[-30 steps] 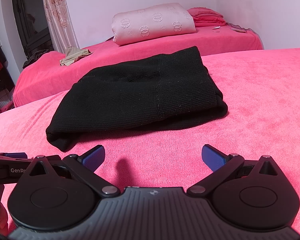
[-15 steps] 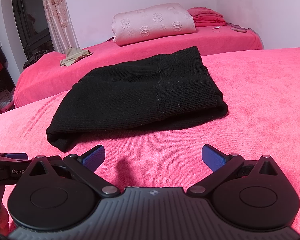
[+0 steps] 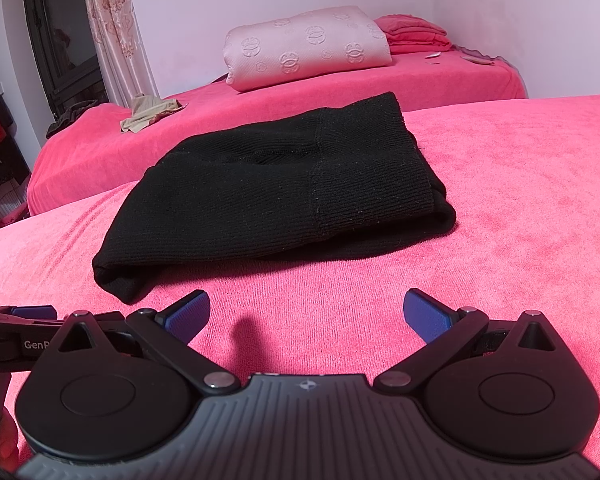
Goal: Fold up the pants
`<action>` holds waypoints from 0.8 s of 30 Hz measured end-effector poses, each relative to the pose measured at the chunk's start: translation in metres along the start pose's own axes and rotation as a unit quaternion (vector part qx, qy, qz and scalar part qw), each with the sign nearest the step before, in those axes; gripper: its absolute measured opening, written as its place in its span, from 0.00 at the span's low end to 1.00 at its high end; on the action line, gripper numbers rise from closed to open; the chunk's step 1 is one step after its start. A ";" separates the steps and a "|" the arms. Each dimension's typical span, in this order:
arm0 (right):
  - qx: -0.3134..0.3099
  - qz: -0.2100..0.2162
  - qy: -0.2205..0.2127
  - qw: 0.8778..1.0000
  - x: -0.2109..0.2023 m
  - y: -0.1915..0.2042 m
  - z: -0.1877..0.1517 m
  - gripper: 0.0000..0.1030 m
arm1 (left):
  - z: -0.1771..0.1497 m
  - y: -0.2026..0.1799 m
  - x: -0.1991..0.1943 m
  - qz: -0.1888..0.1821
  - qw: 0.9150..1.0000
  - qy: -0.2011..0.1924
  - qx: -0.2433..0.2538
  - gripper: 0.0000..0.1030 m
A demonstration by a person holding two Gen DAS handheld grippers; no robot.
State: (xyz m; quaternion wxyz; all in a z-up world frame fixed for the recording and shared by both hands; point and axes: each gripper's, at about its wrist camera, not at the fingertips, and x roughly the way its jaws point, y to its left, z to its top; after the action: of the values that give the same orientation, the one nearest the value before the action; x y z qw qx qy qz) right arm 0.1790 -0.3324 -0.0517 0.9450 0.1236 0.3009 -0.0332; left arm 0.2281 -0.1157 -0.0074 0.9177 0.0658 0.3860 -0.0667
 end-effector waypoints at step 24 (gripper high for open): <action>0.001 0.002 0.000 1.000 0.000 0.000 0.000 1.00 | 0.000 0.002 0.000 -0.006 1.000 0.001 -0.002 1.00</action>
State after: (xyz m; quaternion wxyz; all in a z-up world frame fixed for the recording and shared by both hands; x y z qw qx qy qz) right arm 0.1791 -0.3326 -0.0519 0.9450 0.1251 0.3006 -0.0320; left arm 0.2288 -0.1138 -0.0072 0.9172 0.0613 0.3871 -0.0711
